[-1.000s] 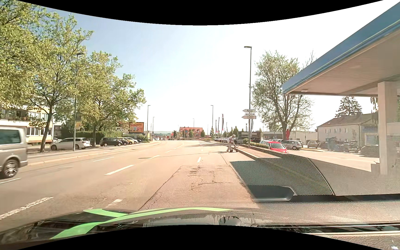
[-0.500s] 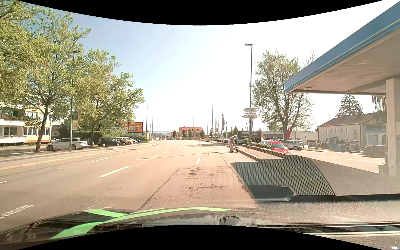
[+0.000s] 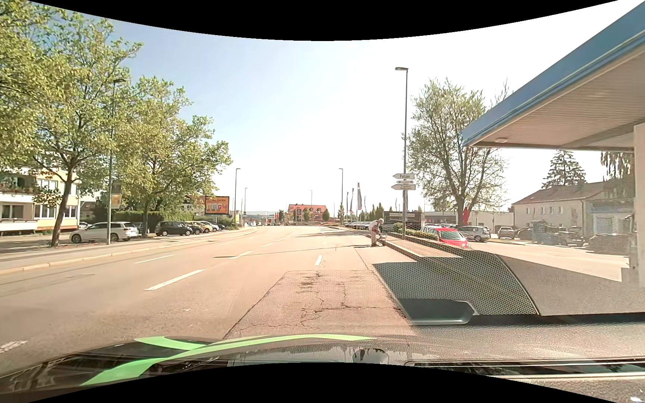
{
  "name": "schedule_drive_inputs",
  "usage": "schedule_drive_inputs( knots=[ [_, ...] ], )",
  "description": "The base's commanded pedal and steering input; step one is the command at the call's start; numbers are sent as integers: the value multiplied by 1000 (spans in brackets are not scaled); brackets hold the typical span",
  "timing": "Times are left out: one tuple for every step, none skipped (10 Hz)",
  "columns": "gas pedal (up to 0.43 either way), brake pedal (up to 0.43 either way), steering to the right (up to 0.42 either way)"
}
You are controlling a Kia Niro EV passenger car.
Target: Follow the waypoints while adhering to traffic rules and regulations
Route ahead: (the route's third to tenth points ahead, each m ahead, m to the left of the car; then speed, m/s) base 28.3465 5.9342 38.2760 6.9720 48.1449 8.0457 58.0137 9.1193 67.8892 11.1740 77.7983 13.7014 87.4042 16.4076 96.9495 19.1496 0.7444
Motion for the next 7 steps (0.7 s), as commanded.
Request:
schedule_drive_inputs(
  knots=[
    [0, 122, 7],
    [0, 116, 7],
    [0, 116, 7],
    [0, 122, 7],
    [0, 116, 7],
    [0, 110, 7],
    [0, 98, 7]
  ],
)
